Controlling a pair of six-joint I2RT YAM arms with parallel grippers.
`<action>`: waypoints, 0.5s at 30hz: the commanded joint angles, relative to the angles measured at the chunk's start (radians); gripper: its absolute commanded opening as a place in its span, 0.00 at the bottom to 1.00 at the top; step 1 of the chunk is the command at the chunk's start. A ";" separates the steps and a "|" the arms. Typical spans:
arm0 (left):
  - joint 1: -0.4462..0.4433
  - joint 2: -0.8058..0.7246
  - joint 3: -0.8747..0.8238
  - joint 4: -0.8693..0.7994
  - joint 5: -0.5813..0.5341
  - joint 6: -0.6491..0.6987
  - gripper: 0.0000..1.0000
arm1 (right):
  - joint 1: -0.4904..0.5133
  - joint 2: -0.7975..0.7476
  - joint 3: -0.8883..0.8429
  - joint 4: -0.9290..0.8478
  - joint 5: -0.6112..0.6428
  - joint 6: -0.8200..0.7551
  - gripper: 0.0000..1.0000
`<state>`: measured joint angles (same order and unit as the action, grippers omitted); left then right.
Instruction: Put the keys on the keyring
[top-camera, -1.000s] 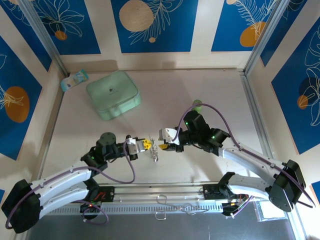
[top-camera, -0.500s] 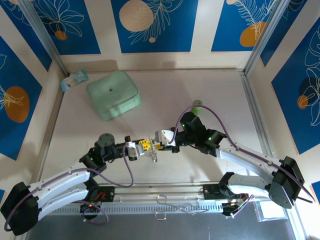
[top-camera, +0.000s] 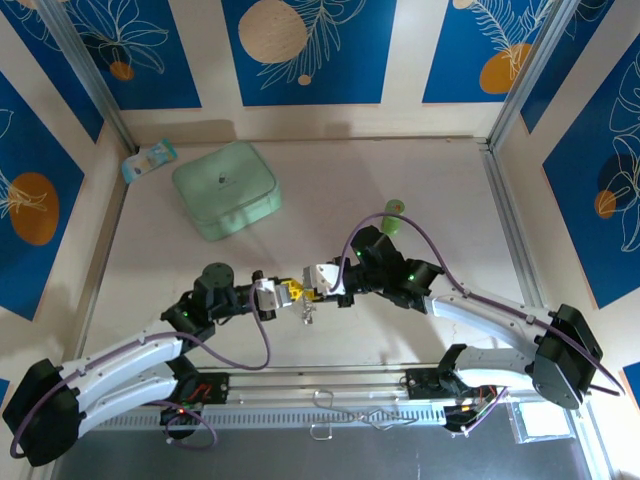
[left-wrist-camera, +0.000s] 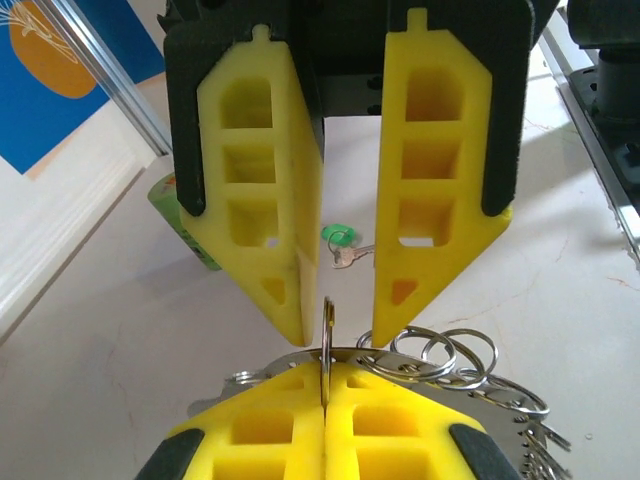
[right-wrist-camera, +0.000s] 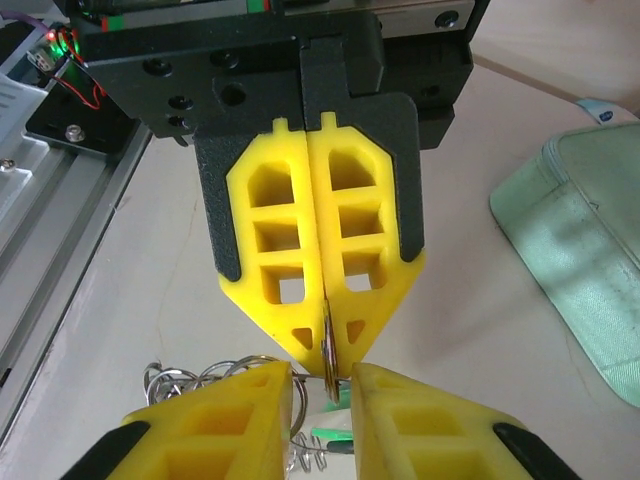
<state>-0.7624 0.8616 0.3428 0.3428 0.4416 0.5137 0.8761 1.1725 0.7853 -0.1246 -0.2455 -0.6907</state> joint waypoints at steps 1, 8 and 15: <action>-0.008 0.002 0.051 -0.017 0.039 -0.008 0.00 | 0.009 0.006 0.034 -0.012 0.004 -0.019 0.23; -0.009 0.000 0.077 -0.082 0.033 0.000 0.00 | 0.010 0.001 0.039 -0.023 0.037 -0.032 0.22; -0.011 0.004 0.092 -0.111 0.025 0.006 0.00 | 0.014 -0.007 0.041 -0.033 0.048 -0.042 0.24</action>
<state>-0.7635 0.8661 0.3931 0.2420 0.4442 0.5144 0.8799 1.1748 0.7990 -0.1287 -0.2035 -0.7143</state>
